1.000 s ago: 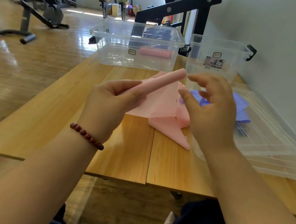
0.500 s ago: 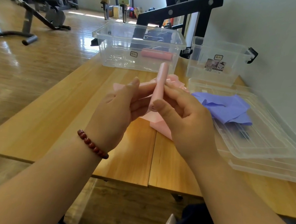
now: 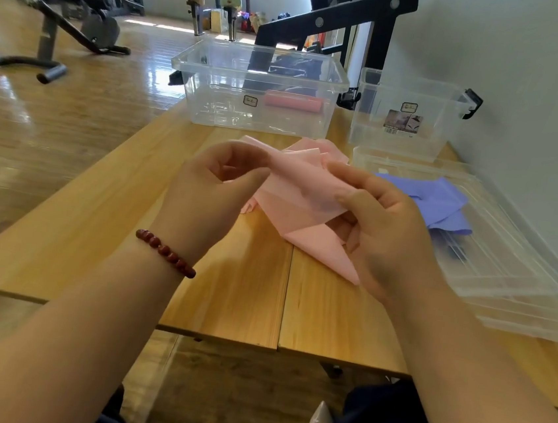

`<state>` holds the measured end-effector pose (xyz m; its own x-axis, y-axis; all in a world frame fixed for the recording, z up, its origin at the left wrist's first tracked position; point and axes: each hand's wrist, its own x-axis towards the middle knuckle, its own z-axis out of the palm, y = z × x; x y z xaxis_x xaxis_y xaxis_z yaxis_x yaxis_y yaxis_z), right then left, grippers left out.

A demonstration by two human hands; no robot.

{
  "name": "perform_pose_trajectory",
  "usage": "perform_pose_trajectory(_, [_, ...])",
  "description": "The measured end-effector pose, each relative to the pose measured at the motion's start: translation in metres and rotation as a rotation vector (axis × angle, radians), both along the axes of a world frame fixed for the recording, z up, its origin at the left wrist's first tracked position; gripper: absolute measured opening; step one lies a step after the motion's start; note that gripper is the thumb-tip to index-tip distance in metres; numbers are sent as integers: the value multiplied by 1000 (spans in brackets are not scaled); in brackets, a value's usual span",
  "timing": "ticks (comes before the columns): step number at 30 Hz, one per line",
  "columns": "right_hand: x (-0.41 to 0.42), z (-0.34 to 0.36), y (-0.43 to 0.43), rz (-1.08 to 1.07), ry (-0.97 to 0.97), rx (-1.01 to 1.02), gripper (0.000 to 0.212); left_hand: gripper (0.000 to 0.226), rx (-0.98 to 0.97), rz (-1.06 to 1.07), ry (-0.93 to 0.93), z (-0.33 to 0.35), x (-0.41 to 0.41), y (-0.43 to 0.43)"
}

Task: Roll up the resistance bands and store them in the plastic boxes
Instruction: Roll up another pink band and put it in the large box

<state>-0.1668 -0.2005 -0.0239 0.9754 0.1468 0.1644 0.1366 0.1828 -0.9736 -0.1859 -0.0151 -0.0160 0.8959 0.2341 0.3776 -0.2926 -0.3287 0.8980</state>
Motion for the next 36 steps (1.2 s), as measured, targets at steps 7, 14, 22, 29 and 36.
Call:
perform_pose_trajectory(7, [1,11,-6,34,21,229,24,47,-24,16,-2,3,3,15])
perform_pose_trajectory(14, [-5,4,0,-129,-158,25,36,27,-125,-43,-5,4,-3,12])
perform_pose_trajectory(22, [-29,-13,29,-534,-679,-401,31,39,-56,129,109,7,-12,-15])
perform_pose_trajectory(29, [-41,-13,45,-467,-795,-494,43,29,-632,-272,302,30,-17,-19])
perform_pose_trajectory(36, [-50,-3,34,-349,-798,-419,36,32,-606,-289,414,48,-19,-3])
